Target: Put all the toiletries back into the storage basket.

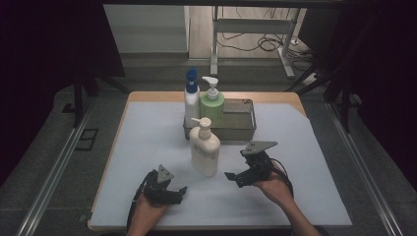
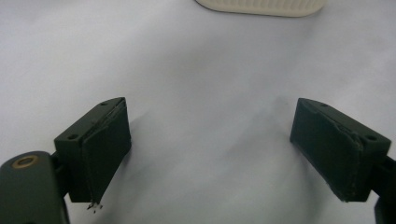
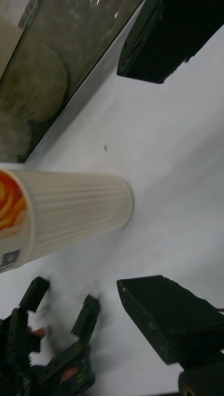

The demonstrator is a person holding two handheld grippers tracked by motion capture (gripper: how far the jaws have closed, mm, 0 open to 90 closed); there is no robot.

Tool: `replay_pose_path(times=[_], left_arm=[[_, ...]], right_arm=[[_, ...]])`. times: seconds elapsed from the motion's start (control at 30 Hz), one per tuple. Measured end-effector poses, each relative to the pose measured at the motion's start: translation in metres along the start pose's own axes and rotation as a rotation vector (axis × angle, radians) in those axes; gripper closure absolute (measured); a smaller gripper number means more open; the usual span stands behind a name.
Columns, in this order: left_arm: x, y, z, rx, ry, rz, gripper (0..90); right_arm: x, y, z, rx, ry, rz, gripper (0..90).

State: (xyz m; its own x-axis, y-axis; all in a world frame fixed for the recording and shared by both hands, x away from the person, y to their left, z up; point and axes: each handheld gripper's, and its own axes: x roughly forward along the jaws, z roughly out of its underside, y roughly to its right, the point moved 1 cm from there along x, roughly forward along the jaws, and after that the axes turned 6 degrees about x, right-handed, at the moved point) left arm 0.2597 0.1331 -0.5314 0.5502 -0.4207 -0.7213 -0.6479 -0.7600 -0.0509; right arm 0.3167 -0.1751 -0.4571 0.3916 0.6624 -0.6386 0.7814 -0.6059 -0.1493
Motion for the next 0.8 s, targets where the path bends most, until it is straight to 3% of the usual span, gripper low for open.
replay_pose_path(times=[0.17, 0.8], left_arm=[[0.000, 0.000, 0.000, 0.000, 0.001, 0.000, 12.0], [0.000, 0.000, 0.000, 0.002, 0.000, 0.000, 12.1]], right_arm=[[0.005, -0.004, -0.007, 0.016, 0.018, -0.022, 3.1], [0.021, -0.016, -0.040, -0.022, 0.030, 0.043, 7.3]])
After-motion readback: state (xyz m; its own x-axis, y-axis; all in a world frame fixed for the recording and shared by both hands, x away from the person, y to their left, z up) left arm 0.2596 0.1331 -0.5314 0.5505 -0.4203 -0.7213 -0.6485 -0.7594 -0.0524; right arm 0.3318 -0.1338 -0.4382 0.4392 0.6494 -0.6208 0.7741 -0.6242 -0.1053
